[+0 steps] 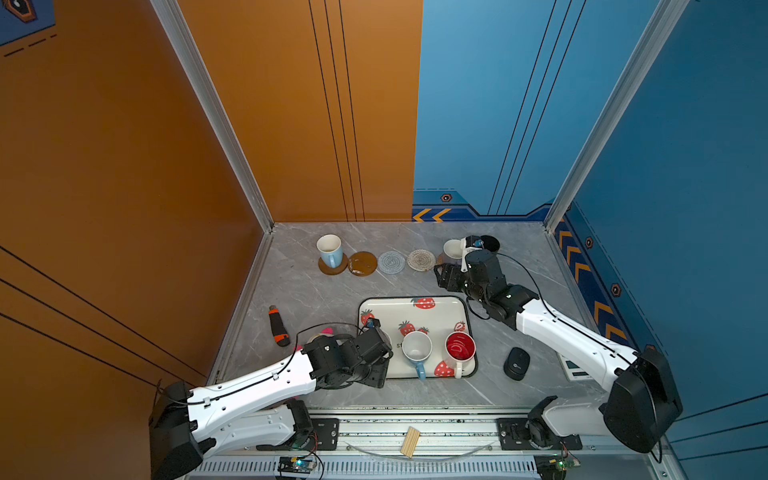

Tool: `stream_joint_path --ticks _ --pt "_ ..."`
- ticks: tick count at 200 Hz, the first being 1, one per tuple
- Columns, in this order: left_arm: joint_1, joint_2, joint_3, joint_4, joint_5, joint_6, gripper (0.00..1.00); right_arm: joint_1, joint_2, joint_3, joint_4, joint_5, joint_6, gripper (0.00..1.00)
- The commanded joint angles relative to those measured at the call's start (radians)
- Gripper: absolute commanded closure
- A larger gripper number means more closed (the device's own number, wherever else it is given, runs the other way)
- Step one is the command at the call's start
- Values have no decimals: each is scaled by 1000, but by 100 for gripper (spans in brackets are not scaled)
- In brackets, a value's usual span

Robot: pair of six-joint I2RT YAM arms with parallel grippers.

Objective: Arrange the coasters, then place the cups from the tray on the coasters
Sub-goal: 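Move the left gripper over the speckled white mug on the tray, then lower the left gripper onto the speckled white mug, grasp and lift it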

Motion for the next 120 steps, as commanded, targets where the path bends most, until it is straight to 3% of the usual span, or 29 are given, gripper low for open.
stream_joint_path --ticks 1,63,120 --pt "-9 12 -15 11 -25 -18 31 -7 13 0 17 -14 11 24" --pt "-8 84 -12 15 -16 -15 41 -8 20 3 18 -20 11 24" --pt "-3 116 -28 46 -25 -24 57 -11 33 8 17 -29 10 24"
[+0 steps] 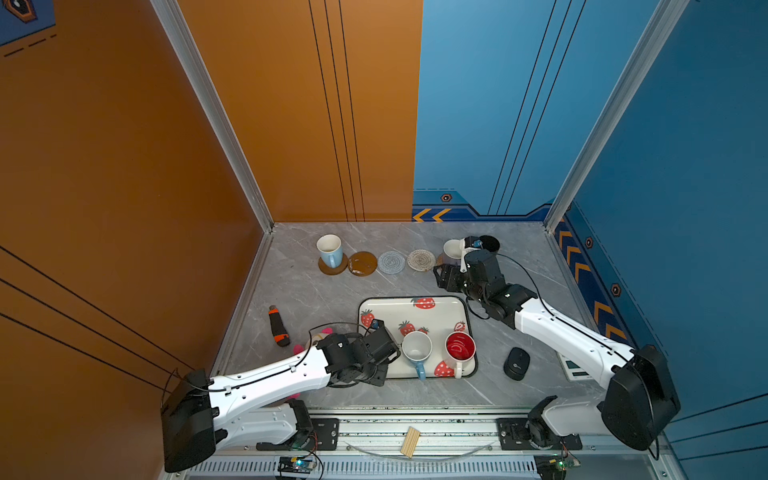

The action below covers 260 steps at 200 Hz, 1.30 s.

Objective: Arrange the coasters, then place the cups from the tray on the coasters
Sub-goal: 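Lower the left gripper onto the speckled white mug, grasp and lift it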

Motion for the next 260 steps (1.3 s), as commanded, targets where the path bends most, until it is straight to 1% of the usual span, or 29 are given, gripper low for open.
stream_joint_path --ticks 1,51,114,160,185,212,260 --pt "-4 12 -25 11 -25 -5 57 -7 14 8 17 -13 10 24" --pt "5 21 -45 25 -40 -19 69 -7 21 9 16 -18 10 24" --pt "15 14 -70 57 -51 -31 71 -8 10 3 25 -30 10 24" --pt "18 15 -79 71 -55 -35 77 -9 14 1 37 -49 14 24" --pt "21 14 -79 69 -55 -35 84 -9 17 1 41 -54 16 24" --pt "23 8 -76 69 -54 -35 100 -9 17 2 42 -54 15 24" --pt "26 -36 -65 49 -96 -50 100 -12 14 1 35 -60 14 24"
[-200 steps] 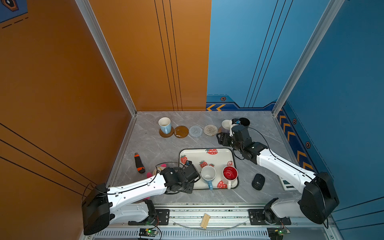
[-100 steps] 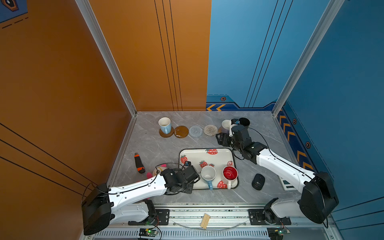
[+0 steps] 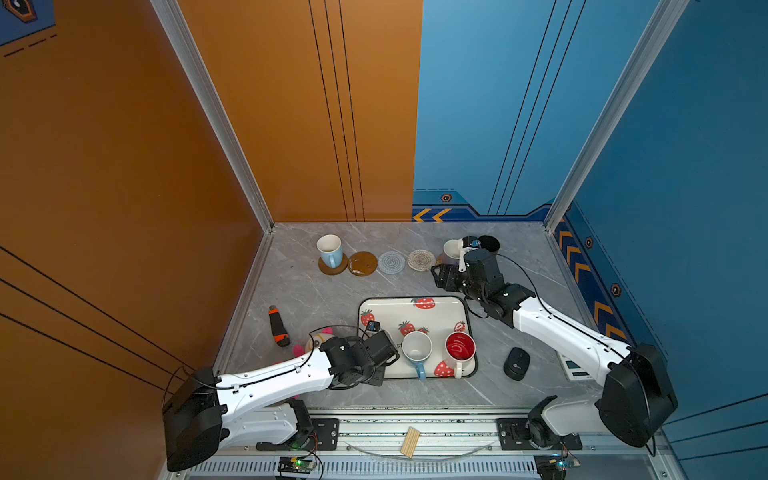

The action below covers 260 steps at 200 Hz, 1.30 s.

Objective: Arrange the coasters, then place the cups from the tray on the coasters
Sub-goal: 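Lower the left gripper onto the speckled white mug, grasp and lift it, then carry the speckled white mug with the left gripper to the wooden coaster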

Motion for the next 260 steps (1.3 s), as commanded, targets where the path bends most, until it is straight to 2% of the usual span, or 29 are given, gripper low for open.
stream_joint_path --ticks 1,60,116,158,200,260 --pt "9 -43 2 -14 -44 -18 100 -7 2 1 9 -15 7 24" --pt "9 -132 35 -66 -115 -30 100 -9 5 -1 10 -21 5 24" --pt "37 -129 93 -88 -172 18 100 -14 9 1 11 -35 3 24" --pt "151 -46 201 -80 -176 146 100 -15 11 1 16 -50 -3 24" --pt "318 91 305 -4 -102 232 100 -28 14 -3 15 -68 -6 24" --pt "454 296 536 70 -76 348 100 -42 -4 -16 17 -118 -16 24"
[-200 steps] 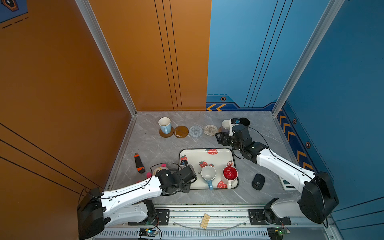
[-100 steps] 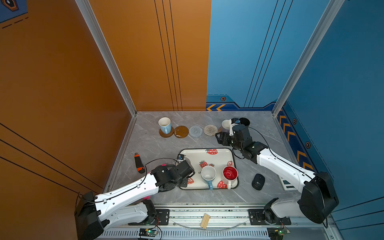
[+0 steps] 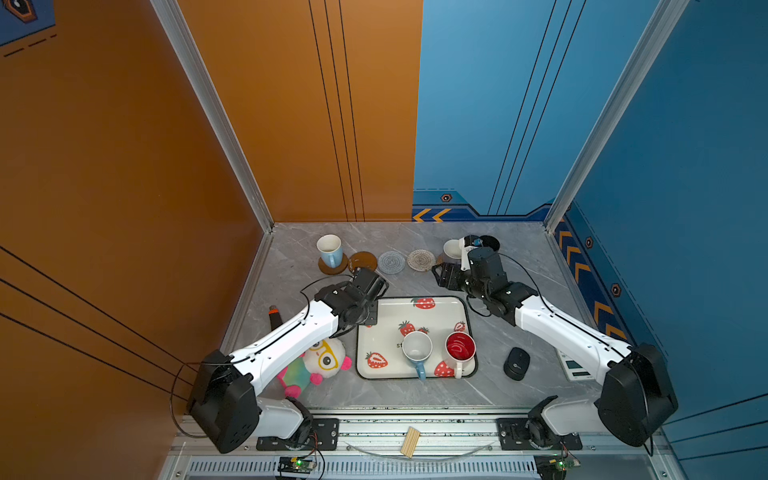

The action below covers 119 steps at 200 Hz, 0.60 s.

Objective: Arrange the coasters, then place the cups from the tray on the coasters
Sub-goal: 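Carry the speckled white mug with the left gripper to the wooden coaster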

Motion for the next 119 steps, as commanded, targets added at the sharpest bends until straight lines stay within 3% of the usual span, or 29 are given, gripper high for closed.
stream_joint_path --ticks 1,45,119 --pt "46 48 121 98 11 75 100 -4 -6 -15 18 -33 -15 24" --pt "127 183 255 147 59 105 100 -12 -47 -36 33 -70 -16 24" --pt "188 449 529 110 53 164 100 -31 -121 -79 38 -72 -16 24"
